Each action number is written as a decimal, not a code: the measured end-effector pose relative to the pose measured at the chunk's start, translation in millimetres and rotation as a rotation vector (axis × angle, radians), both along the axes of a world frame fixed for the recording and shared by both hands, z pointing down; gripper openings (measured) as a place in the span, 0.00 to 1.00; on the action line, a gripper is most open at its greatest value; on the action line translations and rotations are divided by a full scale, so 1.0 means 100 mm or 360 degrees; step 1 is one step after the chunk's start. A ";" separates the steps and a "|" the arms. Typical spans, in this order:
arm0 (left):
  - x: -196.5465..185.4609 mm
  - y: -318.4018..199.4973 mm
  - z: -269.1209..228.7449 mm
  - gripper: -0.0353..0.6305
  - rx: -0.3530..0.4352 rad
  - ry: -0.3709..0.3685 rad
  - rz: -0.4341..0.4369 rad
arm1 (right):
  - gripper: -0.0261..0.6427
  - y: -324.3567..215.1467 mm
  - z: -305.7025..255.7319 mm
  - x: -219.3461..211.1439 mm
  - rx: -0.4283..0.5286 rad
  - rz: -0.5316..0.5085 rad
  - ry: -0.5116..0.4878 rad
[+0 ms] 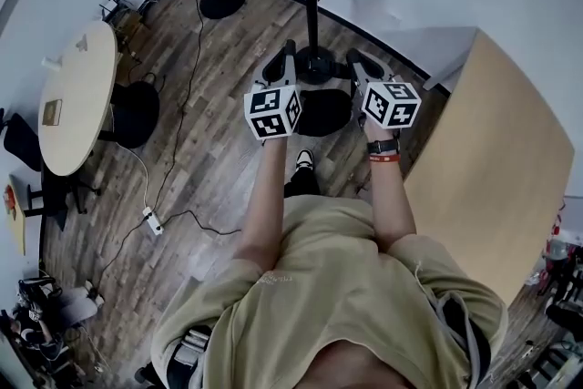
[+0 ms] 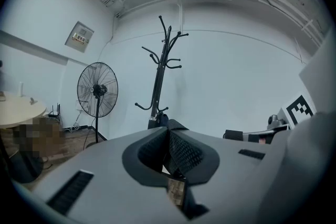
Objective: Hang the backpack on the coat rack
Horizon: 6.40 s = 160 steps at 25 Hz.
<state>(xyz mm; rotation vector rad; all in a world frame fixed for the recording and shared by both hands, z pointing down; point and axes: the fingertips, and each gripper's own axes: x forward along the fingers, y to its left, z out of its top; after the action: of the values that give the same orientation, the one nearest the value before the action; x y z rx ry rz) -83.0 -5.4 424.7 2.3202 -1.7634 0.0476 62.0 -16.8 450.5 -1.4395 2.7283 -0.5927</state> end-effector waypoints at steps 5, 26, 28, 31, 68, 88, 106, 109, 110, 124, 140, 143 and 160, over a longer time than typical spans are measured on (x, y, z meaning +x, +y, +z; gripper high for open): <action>-0.17 -0.52 -0.10 0.09 0.0029 0.0015 0.0036 | 0.06 -0.49 -0.08 -0.18 -0.0012 0.0026 -0.0035; -0.26 -2.10 -0.15 0.09 0.0059 0.0035 0.0228 | 0.06 -2.12 -0.28 -0.34 0.0054 0.0207 0.0102; -0.22 -2.24 -0.17 0.09 0.0066 0.0041 0.0232 | 0.06 -2.27 -0.31 -0.34 0.0058 0.0193 0.0094; -0.13 -2.48 -0.19 0.09 0.0063 0.0047 0.0241 | 0.06 -2.51 -0.31 -0.32 0.0041 0.0164 0.0069; -0.15 -3.98 0.42 0.09 -0.0108 0.0012 0.0080 | 0.06 -4.08 0.38 -0.35 -0.0190 -0.0008 0.0072; -0.06 -3.91 1.25 0.09 -0.0389 0.0045 0.0113 | 0.06 -3.99 1.16 -0.34 -0.0423 0.0002 0.0132; -0.18 -3.78 1.77 0.09 -0.0549 0.0110 0.0053 | 0.06 -3.87 1.62 -0.29 -0.0566 -0.0007 0.0175; -0.14 -3.78 1.80 0.09 -0.0537 0.0099 0.0073 | 0.06 -3.87 1.69 -0.26 -0.0576 0.0005 0.0190; -0.13 -3.79 1.81 0.09 -0.0534 0.0089 0.0082 | 0.06 -3.88 1.71 -0.27 -0.0574 0.0004 0.0197; 0.19 -3.83 1.86 0.09 -0.0495 0.0024 0.0248 | 0.07 -3.77 2.13 -0.44 -0.0684 -0.0089 0.0179; 0.20 -3.84 1.84 0.09 -0.0460 0.0049 0.0317 | 0.09 -3.75 2.19 -0.66 -0.0648 -0.0116 0.0158; 0.20 -3.82 1.80 0.09 -0.0455 0.0051 0.0325 | 0.12 -3.75 2.14 -0.64 -0.0630 -0.0094 0.0164; 0.23 -3.53 1.40 0.10 -0.0281 -0.0016 0.0351 | 0.13 -3.49 1.60 -0.48 -0.0419 0.0001 0.0163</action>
<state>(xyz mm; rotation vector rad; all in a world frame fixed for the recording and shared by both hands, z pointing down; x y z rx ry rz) -59.5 -358.2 564.6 2.3751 -1.4358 0.2420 14.1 -365.6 611.0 -1.5621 2.8131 -0.9347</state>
